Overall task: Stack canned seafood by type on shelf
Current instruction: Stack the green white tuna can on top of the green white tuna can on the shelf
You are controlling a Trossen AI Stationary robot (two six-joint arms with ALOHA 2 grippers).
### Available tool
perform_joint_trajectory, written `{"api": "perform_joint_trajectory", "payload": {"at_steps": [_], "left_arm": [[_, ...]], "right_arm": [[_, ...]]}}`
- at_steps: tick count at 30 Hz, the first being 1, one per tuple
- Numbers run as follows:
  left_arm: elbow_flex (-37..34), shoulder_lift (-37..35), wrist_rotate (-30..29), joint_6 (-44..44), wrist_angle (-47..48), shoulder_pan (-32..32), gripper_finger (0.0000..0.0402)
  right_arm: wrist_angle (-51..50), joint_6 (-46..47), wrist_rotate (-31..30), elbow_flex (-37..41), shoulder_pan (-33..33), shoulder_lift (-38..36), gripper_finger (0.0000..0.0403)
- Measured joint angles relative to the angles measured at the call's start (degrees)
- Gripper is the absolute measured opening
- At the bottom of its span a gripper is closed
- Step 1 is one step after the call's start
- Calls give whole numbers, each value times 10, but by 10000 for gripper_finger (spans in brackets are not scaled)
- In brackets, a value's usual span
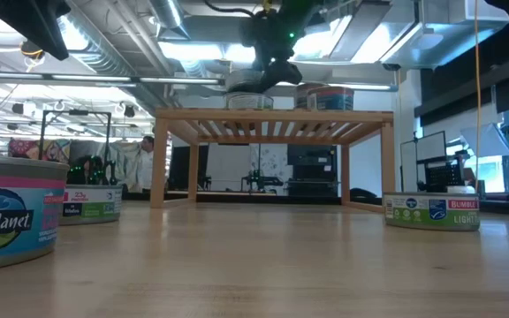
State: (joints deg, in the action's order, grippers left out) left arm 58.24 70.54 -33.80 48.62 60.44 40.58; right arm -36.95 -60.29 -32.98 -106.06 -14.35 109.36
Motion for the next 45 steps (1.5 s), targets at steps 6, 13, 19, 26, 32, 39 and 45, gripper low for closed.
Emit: {"api": "perform_joint_trajectory", "payload": {"at_steps": [6, 13, 19, 26, 32, 39, 45], "left_arm": [[0, 0, 0, -8, 0, 0, 131], [0, 0, 0, -7, 0, 0, 131], [0, 0, 0, -7, 0, 0, 131], [0, 0, -6, -8, 0, 0, 131], [0, 0, -9, -8, 0, 0, 131], [0, 0, -9, -8, 0, 0, 131], [0, 0, -10, -7, -2, 0, 131]], "right_arm": [[-6, 0, 12, 0, 0, 0, 248], [-4, 0, 50, 0, -6, 0, 248], [-2, 0, 55, 0, -23, 0, 248], [0, 0, 62, 0, -31, 0, 248], [-1, 0, 46, 0, -28, 0, 248], [-14, 0, -7, 0, -1, -5, 248], [-64, 14, -48, 0, 42, -21, 248]]}}
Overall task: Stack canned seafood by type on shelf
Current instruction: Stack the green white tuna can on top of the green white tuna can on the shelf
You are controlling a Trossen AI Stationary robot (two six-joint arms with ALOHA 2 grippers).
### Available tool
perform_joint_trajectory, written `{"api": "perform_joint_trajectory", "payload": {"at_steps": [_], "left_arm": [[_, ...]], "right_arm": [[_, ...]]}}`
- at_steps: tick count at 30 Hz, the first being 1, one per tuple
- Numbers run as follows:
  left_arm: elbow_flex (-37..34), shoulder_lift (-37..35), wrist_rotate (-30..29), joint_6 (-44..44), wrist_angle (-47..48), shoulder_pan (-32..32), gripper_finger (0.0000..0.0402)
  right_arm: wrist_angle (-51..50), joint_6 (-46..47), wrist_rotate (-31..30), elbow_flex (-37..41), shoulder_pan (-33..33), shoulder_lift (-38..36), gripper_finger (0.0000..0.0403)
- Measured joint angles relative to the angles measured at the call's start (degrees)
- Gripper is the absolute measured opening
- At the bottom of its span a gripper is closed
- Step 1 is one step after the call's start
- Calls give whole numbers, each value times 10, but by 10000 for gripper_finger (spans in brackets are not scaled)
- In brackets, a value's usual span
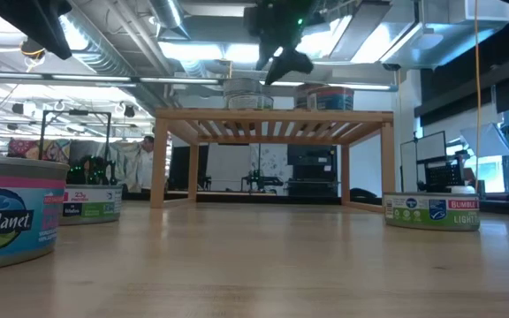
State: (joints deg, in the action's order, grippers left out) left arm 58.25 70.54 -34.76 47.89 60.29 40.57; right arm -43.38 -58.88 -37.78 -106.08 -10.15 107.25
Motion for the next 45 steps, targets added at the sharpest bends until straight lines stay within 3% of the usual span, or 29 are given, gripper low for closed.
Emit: {"api": "perform_joint_trajectory", "payload": {"at_steps": [8, 14, 21, 29, 32, 39, 45], "left_arm": [[0, 0, 0, -9, -28, 0, 131], [0, 0, 0, -86, -109, 0, 131], [0, 2, 35, -148, -188, 1, 131], [0, 46, 62, -149, -220, 1, 131], [0, 68, 62, -149, -245, 1, 131], [0, 108, 62, -153, -279, 1, 131], [0, 133, 62, -153, -277, 1, 131]], "right_arm": [[-87, 148, -17, 0, 80, -34, 248], [-168, 307, -11, 0, 152, -57, 248], [-284, 551, 90, 1, 230, -58, 248], [-285, 646, 247, 45, 311, -54, 248], [-284, 666, 234, 53, 347, -53, 248], [-255, 721, 120, 88, 427, -54, 248], [-72, 709, 108, 183, 447, -54, 248]]}}
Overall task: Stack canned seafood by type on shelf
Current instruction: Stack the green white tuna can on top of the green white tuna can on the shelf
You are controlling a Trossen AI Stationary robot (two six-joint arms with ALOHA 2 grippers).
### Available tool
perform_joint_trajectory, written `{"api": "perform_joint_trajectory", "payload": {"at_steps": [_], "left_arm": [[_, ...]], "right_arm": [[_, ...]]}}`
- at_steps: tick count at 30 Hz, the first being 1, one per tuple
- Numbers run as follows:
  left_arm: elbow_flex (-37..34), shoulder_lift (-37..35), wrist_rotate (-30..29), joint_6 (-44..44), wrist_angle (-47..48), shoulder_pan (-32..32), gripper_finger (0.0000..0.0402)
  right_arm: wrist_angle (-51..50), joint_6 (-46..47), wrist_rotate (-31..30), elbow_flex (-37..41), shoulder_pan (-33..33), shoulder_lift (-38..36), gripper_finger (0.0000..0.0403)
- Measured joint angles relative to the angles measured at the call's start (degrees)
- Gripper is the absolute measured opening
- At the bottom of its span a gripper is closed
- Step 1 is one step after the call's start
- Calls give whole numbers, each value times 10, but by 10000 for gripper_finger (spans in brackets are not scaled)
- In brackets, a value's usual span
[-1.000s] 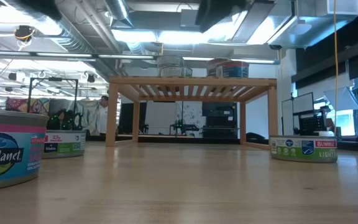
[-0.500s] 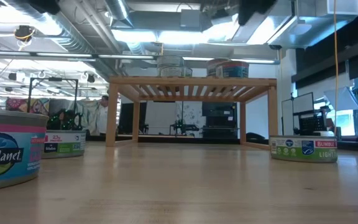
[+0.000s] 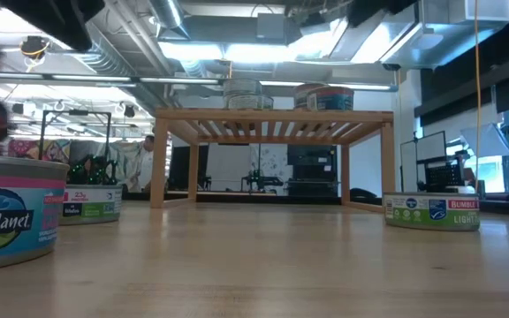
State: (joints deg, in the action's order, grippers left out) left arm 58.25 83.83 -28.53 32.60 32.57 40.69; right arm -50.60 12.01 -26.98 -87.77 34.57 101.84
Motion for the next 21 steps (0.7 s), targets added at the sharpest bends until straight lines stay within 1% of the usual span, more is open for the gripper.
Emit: {"api": "perform_joint_trajectory", "payload": {"at_steps": [3, 6, 10, 14, 17, 19, 21], "left_arm": [[0, 15, 0, 0, 2, 0, 131], [0, 30, 0, 2, 3, 0, 131], [0, 48, 0, 32, 23, 0, 131], [0, 69, 0, 73, 57, 0, 131], [0, 86, 0, 79, 64, -1, 131], [0, 96, 0, 76, 64, -2, 131], [0, 106, -1, 77, 69, -4, 131]], "right_arm": [[145, -46, 3, 59, -7, 0, 248], [284, -106, 21, 110, -19, 0, 248], [410, -159, 32, 152, -38, 0, 248], [478, -183, 35, 171, -63, 13, 248], [510, -202, 36, 173, -83, 39, 248], [534, -239, 36, 172, -94, 62, 248], [562, -295, 38, 172, -104, 85, 248]]}}
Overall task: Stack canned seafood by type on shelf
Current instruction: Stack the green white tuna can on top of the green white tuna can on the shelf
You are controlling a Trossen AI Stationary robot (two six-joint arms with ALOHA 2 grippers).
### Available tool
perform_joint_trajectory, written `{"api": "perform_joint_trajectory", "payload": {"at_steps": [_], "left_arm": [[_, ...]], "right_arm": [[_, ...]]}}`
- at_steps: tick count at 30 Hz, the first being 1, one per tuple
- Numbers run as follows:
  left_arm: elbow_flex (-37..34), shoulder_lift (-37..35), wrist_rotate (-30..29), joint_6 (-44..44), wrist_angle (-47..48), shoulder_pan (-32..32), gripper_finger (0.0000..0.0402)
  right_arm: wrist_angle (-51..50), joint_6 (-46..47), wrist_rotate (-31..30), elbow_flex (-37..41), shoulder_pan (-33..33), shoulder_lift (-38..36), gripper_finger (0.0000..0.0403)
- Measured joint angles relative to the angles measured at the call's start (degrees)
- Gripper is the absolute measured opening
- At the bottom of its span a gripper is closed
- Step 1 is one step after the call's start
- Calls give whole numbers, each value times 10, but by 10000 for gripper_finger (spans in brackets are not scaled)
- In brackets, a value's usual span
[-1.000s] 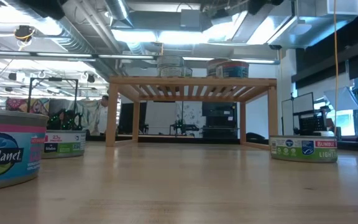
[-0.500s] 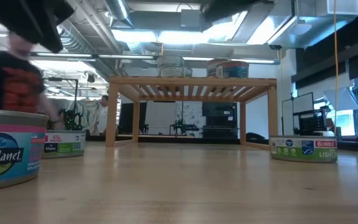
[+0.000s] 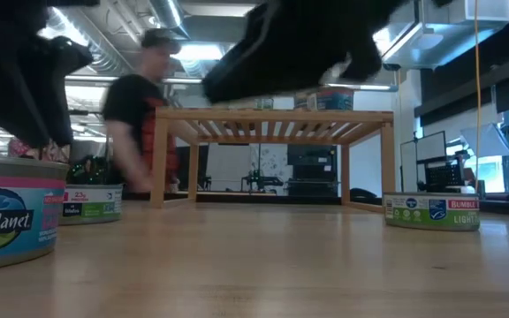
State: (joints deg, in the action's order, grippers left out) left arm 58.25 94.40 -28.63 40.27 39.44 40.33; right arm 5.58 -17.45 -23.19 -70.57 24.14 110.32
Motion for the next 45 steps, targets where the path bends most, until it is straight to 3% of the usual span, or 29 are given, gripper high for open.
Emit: {"api": "perform_joint_trajectory", "payload": {"at_steps": [5, 12, 21, 37, 45], "left_arm": [[0, 24, -4, 33, 26, -6, 131], [0, 50, -10, 47, 37, -10, 131], [0, 59, -23, 48, 48, -18, 131], [-31, 58, -38, 87, 45, -18, 131], [-31, 58, -38, 62, 46, -17, 69]], "right_arm": [[90, -108, 9, 0, -18, 44, 248], [185, -174, 30, -6, -37, 102, 248], [186, -176, 33, -37, -51, 152, 248], [201, -176, 36, -38, -51, 155, 248], [201, -176, 36, -38, -51, 155, 248]]}}
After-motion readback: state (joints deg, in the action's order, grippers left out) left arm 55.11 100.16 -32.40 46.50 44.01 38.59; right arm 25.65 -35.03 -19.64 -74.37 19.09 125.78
